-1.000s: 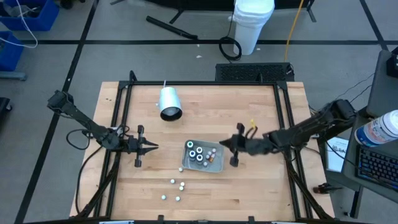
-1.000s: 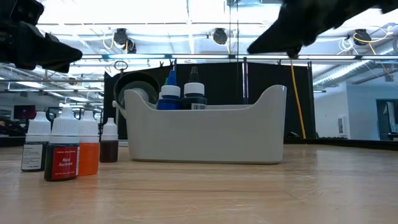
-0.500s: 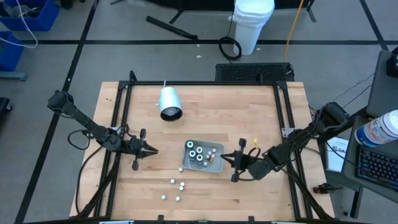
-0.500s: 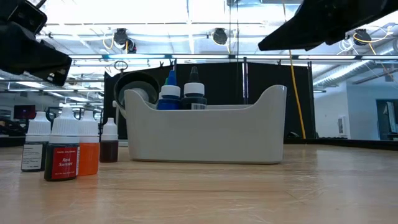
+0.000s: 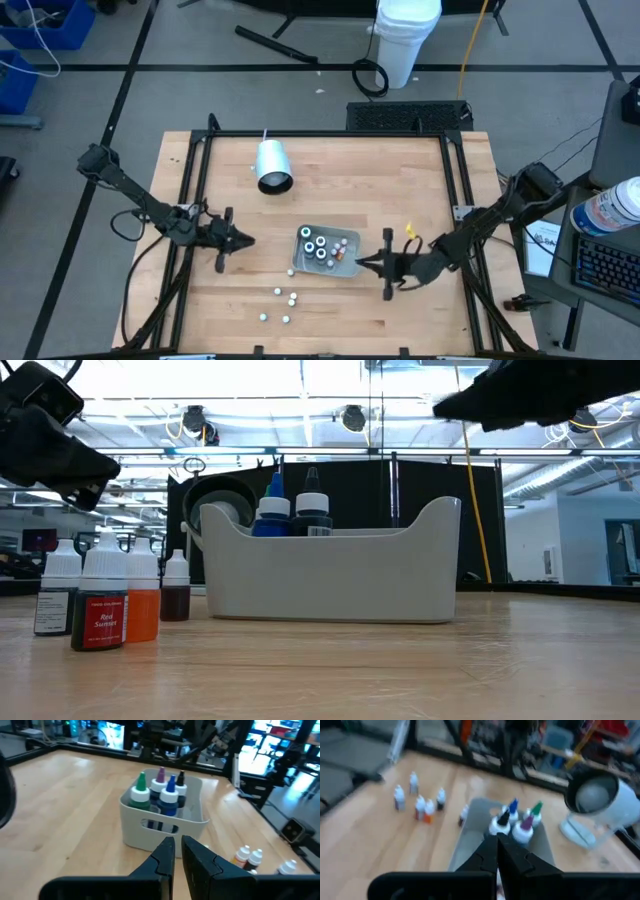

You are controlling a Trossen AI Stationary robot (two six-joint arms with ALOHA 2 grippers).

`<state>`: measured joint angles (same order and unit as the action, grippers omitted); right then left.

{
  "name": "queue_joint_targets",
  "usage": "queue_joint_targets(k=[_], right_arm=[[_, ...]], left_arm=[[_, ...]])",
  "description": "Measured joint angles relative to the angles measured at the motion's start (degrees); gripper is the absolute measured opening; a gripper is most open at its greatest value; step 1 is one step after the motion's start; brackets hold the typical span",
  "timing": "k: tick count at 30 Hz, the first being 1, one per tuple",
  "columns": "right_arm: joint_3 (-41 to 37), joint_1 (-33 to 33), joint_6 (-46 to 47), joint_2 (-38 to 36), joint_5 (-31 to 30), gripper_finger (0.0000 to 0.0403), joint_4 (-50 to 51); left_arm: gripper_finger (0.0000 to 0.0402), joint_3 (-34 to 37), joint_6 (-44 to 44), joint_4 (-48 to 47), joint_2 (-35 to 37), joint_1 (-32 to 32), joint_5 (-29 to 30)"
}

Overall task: Pick & Place food coloring
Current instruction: Put the black food coloring bottle into the gray bin

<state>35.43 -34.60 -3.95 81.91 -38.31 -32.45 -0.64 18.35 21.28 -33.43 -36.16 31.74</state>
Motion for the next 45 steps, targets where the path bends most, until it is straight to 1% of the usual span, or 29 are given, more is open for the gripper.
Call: queue_joint_targets(k=[2, 5, 9, 11, 15, 16, 19, 22, 26, 28, 30, 33, 35, 38, 41, 45], right_arm=[[-3.93, 1.55, -1.30, -3.09, 2.91, 0.0000, -5.60], [-10.86, 4.56, -0.52, -9.29, 6.38, 0.0000, -9.65], [-17.78, 7.53, 4.43, -16.03, 6.91, 0.0000, -10.30], [-20.15, 7.98, 4.27, -17.42, 7.19, 0.0000, -11.41], [-24.72, 7.96, 0.84, -18.79, 14.03, 0.0000, -20.87], [-25.90, 7.96, 0.24, -19.06, 14.80, 0.0000, -23.79], [-28.57, 8.48, 0.06, -20.40, 14.56, 0.0000, -29.14], [-28.74, 9.16, 2.95, -21.76, 12.59, 0.0000, -27.02], [-28.06, 7.72, 5.01, -21.06, 6.71, 0.0000, -23.98], [-28.05, 7.10, 3.94, -20.46, 5.51, 0.0000, -24.45], [-28.00, 6.63, 1.01, -20.54, 5.68, 0.0000, -28.23], [-27.96, 6.13, -3.51, -21.24, 6.98, 0.0000, -30.38], [-27.97, 6.01, -5.70, -22.89, 6.92, 0.0000, -29.57], [-27.99, 6.71, -8.09, -26.78, 6.89, 0.0000, -24.43], [-28.72, 7.18, -9.43, -31.84, 6.96, 0.0000, -22.61], [-32.77, 7.19, -9.10, -37.97, 8.92, 0.0000, -22.24]], left_arm=[[0.0042, 0.00, -0.07, 0.02, -0.07, 0.02, 0.32], [0.0042, 0.00, -1.12, 0.69, -0.05, 0.02, 0.29], [0.0042, 0.00, -2.75, 1.57, -0.05, 0.02, 0.30], [0.0042, 0.00, -3.36, 1.57, -0.05, 0.03, 0.32], [0.0042, 0.00, -5.41, 1.50, -0.05, 0.16, 0.34], [0.0042, 0.00, -6.15, 1.50, -0.05, 0.16, 0.34], [0.0042, 0.00, -8.16, 1.48, -0.05, 0.16, 0.41], [0.0042, 0.00, -9.42, 1.34, -0.05, 0.18, 1.27], [0.0042, 0.00, -11.50, 1.51, -0.07, 0.19, 1.90], [0.0042, 0.00, -14.44, 2.49, -0.07, 0.20, 2.31], [0.0042, 0.00, -16.74, 3.13, -0.03, 0.19, 2.61], [0.0042, 0.00, -16.71, 1.64, -0.07, 0.20, 2.79], [0.0042, 0.00, -16.10, -0.05, -0.07, 0.20, 2.35], [0.0042, 0.00, -16.02, -1.52, -0.07, 0.20, 1.48], [0.0042, 0.00, -19.40, -1.27, -0.05, 0.20, 1.47], [0.0042, 0.00, -24.64, 0.17, -0.05, 0.20, 1.53]])
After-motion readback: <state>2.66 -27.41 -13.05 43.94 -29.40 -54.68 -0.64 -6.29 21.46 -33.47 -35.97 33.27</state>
